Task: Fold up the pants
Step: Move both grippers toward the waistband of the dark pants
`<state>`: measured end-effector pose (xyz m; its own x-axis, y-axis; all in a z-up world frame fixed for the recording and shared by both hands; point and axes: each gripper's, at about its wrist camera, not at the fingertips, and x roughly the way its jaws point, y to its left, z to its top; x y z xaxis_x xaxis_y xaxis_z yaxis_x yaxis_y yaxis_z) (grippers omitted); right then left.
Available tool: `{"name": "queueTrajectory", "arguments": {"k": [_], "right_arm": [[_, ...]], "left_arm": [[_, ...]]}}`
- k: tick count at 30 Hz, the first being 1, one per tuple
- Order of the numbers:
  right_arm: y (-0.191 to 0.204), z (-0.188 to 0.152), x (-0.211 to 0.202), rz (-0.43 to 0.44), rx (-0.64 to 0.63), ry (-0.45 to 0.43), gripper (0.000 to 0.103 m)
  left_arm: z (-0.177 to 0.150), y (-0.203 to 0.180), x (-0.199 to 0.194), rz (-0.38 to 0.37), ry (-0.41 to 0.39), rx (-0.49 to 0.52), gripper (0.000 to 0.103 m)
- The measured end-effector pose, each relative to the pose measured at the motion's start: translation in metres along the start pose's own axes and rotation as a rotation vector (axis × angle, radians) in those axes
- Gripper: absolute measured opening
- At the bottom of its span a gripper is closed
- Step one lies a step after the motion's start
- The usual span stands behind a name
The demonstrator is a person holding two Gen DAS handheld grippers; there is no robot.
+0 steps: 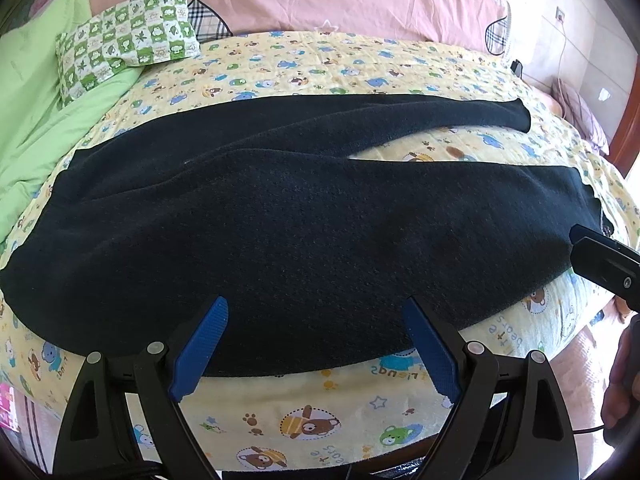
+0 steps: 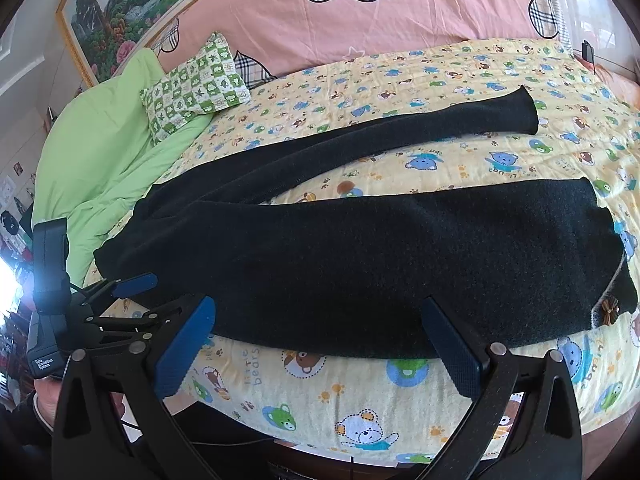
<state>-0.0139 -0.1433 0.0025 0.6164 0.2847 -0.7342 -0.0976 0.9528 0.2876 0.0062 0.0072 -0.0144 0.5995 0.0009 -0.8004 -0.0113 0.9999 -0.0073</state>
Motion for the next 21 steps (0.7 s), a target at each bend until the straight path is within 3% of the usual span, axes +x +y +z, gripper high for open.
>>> {"name": "queueTrajectory", "arguments": {"k": [18, 21], "right_arm": [[-0.007, -0.005, 0.004, 0.028, 0.009, -0.018, 0.103], [-0.014, -0.003, 0.003, 0.073, 0.044, -0.052, 0.103]], "left_arm": [[0.005, 0.001, 0.004, -0.027, 0.013, -0.004, 0.091], [0.007, 0.002, 0.005, -0.038, 0.017, -0.004, 0.091]]}}
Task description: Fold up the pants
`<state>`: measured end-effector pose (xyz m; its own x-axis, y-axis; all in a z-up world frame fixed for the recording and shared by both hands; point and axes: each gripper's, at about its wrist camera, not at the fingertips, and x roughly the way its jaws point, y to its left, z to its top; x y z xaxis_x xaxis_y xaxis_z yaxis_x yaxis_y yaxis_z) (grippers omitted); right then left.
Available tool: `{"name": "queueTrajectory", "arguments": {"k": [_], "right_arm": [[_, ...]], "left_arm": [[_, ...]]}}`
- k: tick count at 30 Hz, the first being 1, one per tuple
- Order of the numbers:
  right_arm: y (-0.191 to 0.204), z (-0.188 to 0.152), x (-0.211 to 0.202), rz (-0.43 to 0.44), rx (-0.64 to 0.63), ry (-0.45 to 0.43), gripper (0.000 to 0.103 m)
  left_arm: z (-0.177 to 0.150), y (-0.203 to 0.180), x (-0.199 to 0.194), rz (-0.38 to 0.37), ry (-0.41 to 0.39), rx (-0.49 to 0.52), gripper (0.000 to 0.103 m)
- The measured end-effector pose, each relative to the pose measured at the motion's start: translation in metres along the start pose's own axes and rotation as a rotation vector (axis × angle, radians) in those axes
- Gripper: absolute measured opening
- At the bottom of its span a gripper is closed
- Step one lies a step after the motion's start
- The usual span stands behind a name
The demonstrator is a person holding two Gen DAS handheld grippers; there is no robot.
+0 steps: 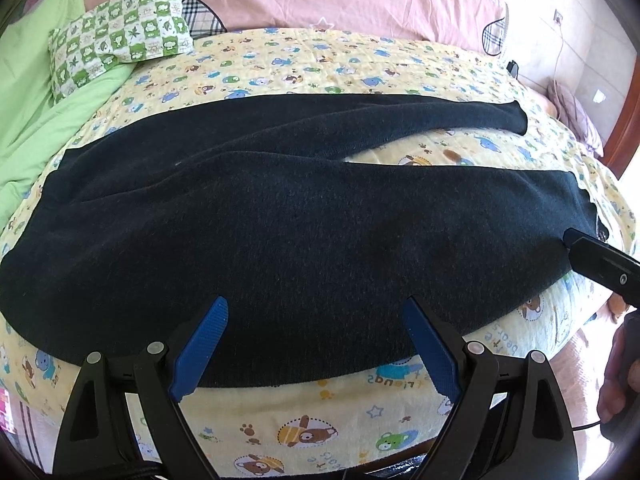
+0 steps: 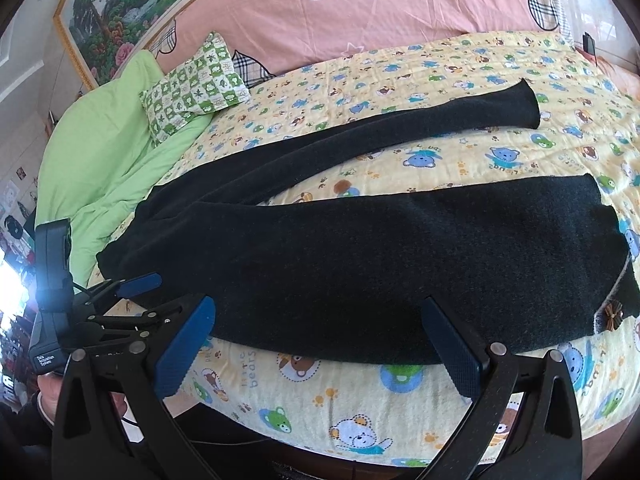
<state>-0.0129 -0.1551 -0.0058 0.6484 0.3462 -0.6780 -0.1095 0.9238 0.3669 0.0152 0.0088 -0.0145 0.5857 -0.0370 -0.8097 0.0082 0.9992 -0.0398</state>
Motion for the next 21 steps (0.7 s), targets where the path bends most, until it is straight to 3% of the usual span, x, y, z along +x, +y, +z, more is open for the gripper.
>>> {"name": "queueTrajectory", "arguments": {"k": [4, 14, 21], "right_arm": [[-0.008, 0.006, -0.006, 0.067, 0.045, -0.061, 0.103], [-0.030, 0.021, -0.011, 0.009, 0.042, -0.037, 0.102], [-0.043, 0.034, -0.010, 0.023, 0.083, -0.001, 0.101]], "left_arm": [[0.004, -0.001, 0.002, -0.016, 0.002, 0.016, 0.090], [0.024, -0.004, 0.007, -0.068, 0.003, 0.063, 0.090], [0.051, -0.004, 0.010, -0.116, -0.007, 0.096, 0.090]]}}
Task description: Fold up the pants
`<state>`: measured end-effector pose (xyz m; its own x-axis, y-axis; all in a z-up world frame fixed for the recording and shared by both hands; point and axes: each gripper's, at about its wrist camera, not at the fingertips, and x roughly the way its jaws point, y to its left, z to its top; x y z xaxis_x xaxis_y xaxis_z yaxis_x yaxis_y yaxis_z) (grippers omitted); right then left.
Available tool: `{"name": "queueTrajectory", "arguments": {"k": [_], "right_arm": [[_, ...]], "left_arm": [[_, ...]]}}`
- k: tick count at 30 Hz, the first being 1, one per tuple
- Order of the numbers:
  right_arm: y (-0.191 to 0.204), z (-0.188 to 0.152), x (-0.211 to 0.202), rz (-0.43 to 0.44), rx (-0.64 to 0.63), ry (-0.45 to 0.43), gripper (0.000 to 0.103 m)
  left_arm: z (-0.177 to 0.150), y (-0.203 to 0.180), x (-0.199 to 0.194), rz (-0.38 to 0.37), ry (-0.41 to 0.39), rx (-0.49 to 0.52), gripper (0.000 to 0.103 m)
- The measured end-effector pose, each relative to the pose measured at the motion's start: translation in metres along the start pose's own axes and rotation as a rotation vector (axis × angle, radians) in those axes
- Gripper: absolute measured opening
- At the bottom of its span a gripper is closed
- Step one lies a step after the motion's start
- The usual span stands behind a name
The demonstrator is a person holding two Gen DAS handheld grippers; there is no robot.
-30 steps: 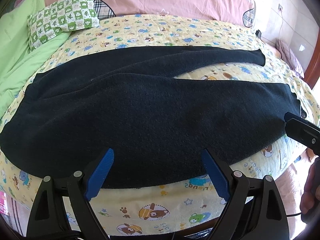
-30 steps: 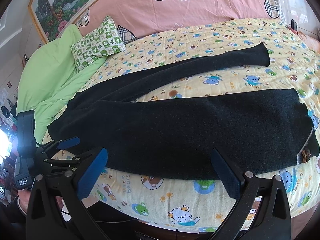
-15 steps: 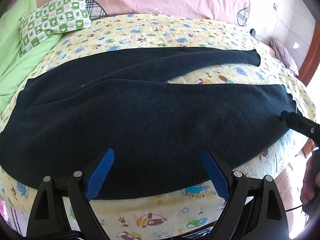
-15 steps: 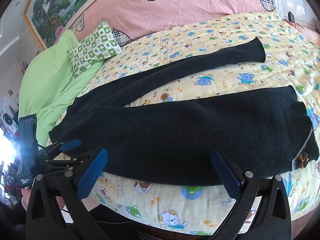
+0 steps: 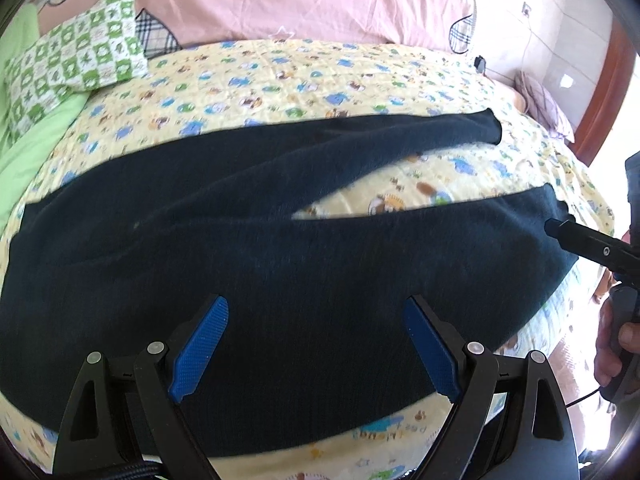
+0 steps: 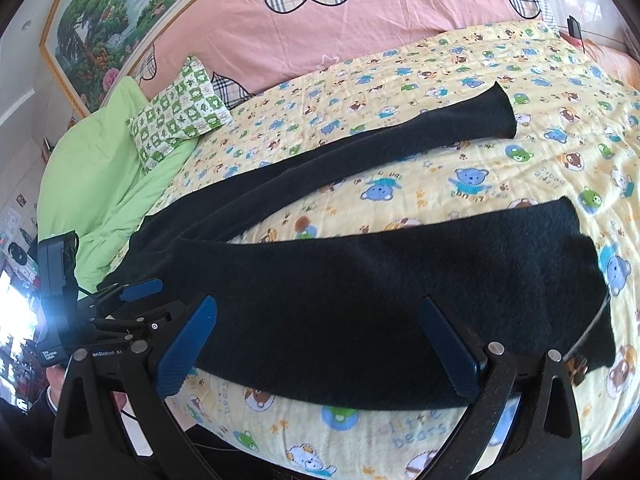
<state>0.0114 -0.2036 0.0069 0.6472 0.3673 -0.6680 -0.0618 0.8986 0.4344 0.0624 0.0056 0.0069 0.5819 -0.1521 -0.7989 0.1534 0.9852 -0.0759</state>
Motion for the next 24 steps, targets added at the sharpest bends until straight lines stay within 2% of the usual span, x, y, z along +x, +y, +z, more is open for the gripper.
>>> {"name": "queueTrajectory", "arguments": {"k": [7, 13, 17, 19, 22, 24], "right_arm": [[-0.015, 0.024, -0.003, 0.000, -0.001, -0.020, 0.101], [-0.035, 0.062, -0.003, -0.027, -0.009, -0.031, 0.101], [-0.051, 0.089, -0.001, -0.047, -0.009, -0.033, 0.100], [-0.062, 0.103, 0.001, -0.046, 0.009, -0.027, 0.098], [-0.078, 0.120, 0.005, -0.043, 0.032, -0.011, 0.087], [-0.089, 0.130, 0.009, -0.055, 0.048, 0.001, 0.085]], "left_arm": [[0.038, 0.004, 0.005, -0.084, -0.001, 0.049, 0.090], [0.075, 0.006, 0.018, -0.108, 0.003, 0.103, 0.090], [0.100, 0.011, 0.034, -0.167, 0.032, 0.123, 0.090], [0.112, 0.011, 0.045, -0.178, 0.049, 0.142, 0.090], [0.127, 0.007, 0.062, -0.198, 0.074, 0.172, 0.090], [0.136, 0.007, 0.074, -0.211, 0.095, 0.183, 0.089]]}}
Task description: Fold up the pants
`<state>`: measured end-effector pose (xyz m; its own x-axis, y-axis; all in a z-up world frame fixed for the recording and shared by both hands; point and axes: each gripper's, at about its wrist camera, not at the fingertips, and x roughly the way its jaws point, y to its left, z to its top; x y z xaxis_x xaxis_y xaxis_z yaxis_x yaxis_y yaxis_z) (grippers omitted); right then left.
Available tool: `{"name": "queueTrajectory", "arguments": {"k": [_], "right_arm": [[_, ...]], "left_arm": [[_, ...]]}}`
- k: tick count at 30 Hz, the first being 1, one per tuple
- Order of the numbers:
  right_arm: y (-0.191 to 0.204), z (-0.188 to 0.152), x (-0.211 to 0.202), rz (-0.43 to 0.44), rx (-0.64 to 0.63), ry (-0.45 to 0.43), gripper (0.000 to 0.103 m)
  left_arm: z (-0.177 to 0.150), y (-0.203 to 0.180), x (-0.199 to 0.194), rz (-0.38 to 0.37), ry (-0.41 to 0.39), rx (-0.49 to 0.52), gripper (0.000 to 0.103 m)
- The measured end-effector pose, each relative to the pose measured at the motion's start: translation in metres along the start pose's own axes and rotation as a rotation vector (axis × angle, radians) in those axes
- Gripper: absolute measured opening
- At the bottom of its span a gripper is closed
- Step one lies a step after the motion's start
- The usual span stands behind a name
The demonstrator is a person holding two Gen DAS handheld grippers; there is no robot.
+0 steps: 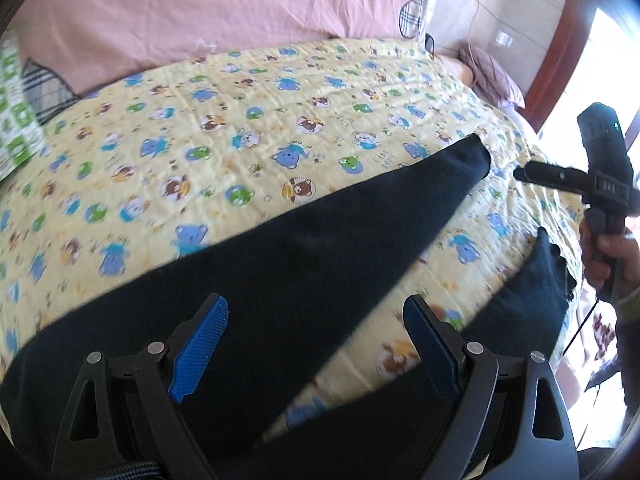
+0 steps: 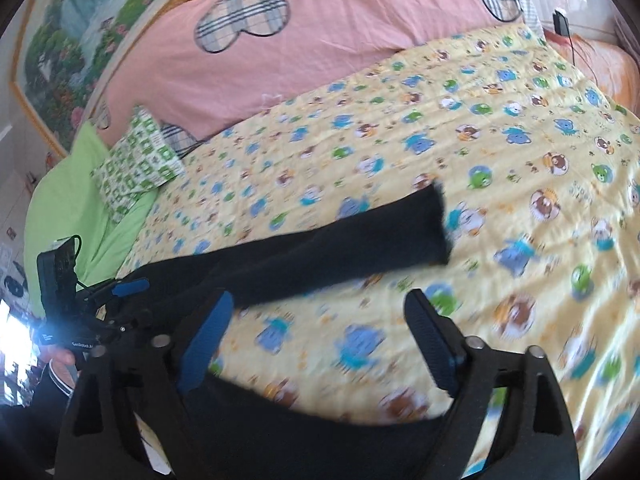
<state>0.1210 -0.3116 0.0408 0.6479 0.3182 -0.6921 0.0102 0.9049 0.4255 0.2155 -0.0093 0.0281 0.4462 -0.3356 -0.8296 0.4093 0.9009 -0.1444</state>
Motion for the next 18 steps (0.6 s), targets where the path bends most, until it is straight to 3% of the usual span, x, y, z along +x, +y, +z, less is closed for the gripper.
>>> {"name": "queueTrajectory", "arguments": {"k": [8, 18], "right_arm": [[-0.041, 0.042, 0.023, -0.065, 0.030, 0.036, 0.081], [-0.077, 0.066, 0.059, -0.038, 0.081, 0.132, 0.069]], "left_arm": [[0.039, 0.024, 0.047, -0.116, 0.084, -0.002, 0.087], [0.068, 0.019, 0.106, -0.194, 0.257, 0.160, 0.084]]}}
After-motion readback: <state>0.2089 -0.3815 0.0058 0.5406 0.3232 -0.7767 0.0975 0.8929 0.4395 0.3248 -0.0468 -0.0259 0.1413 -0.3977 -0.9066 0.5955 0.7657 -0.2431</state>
